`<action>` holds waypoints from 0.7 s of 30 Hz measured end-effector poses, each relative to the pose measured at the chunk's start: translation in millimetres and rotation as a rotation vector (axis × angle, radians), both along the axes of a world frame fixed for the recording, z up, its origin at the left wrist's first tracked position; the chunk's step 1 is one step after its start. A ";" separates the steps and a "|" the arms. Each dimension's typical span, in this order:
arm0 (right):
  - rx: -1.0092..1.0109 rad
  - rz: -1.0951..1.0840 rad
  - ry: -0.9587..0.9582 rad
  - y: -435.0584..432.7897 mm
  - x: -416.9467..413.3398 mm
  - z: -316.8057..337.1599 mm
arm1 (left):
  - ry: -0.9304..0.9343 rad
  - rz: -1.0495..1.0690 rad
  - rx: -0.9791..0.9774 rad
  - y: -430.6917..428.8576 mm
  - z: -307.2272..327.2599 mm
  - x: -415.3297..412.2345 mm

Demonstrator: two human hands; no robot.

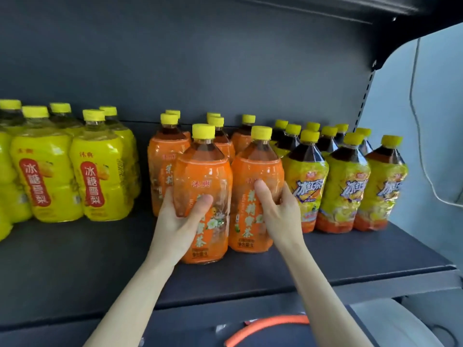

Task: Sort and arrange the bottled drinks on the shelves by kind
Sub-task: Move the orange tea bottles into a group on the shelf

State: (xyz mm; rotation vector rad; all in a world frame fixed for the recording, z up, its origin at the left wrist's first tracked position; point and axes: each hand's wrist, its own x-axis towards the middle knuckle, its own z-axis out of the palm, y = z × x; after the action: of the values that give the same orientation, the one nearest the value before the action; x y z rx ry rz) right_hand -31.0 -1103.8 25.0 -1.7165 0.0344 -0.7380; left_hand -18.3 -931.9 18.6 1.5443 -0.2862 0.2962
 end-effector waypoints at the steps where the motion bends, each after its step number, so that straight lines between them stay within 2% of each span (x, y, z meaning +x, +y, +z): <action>1: -0.025 -0.007 -0.006 -1.1 0.9 0.2 | 0.002 0.004 0.006 -1.0 -0.9 1.4; 8: -0.041 -0.007 0.030 1.3 -13.6 -25.9 | 0.017 0.028 0.039 -1.6 -9.6 3.4; 12: -0.159 -0.053 0.035 -4.4 -21.0 -28.9 | 0.015 0.007 -0.011 -4.0 -11.7 -1.5; 17: -0.406 -0.278 0.035 -10.2 -25.6 -27.5 | 0.024 0.013 -0.004 -9.3 -13.5 -10.7; 21: -0.450 -0.287 0.044 -19.4 -23.0 -23.1 | 0.039 0.120 0.076 -17.9 -16.5 -18.3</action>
State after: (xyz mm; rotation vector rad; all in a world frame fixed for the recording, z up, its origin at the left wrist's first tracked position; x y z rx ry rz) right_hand -54.0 -1123.3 1.8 -2.1859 0.1574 -0.9724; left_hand -36.6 -949.8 2.1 1.6436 -0.1764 0.3518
